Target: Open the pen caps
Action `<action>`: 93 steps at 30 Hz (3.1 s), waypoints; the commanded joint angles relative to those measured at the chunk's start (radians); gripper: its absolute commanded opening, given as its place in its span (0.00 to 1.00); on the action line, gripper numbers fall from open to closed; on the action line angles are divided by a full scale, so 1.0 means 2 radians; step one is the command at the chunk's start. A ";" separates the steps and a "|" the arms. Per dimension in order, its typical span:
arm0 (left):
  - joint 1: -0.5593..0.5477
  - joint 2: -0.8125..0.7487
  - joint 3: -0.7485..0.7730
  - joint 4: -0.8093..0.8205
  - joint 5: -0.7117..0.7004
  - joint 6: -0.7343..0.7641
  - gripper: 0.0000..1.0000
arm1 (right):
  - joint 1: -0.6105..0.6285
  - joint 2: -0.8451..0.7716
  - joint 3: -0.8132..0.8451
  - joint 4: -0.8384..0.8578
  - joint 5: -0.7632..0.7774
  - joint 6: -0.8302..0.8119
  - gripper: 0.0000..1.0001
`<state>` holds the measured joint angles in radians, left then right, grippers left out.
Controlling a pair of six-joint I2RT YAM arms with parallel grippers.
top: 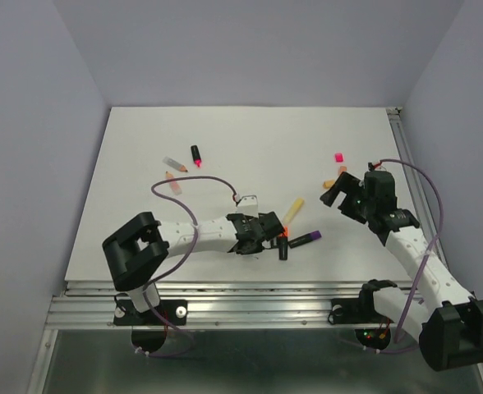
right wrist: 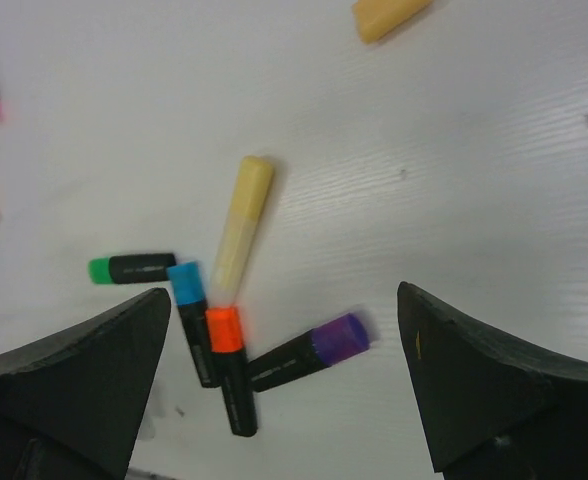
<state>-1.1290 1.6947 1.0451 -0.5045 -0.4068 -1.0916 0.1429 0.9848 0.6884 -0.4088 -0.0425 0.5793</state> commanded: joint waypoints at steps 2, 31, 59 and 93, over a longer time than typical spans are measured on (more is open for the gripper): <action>-0.038 -0.127 -0.049 0.085 -0.090 0.080 0.00 | 0.004 -0.013 -0.066 0.182 -0.251 0.067 1.00; -0.051 -0.222 -0.134 0.249 -0.031 0.163 0.00 | 0.305 0.113 0.019 0.315 -0.022 0.111 0.58; -0.084 -0.250 -0.208 0.250 0.039 0.076 0.00 | 0.256 0.169 0.161 0.275 0.171 0.000 0.01; 0.268 -0.180 -0.082 0.096 0.002 0.136 0.00 | 0.017 0.401 0.272 0.106 0.201 -0.016 0.01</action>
<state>-0.6495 1.2884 0.8185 -0.2939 -0.4236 -0.9028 0.1917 1.7275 1.1305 -0.1570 0.3233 0.5545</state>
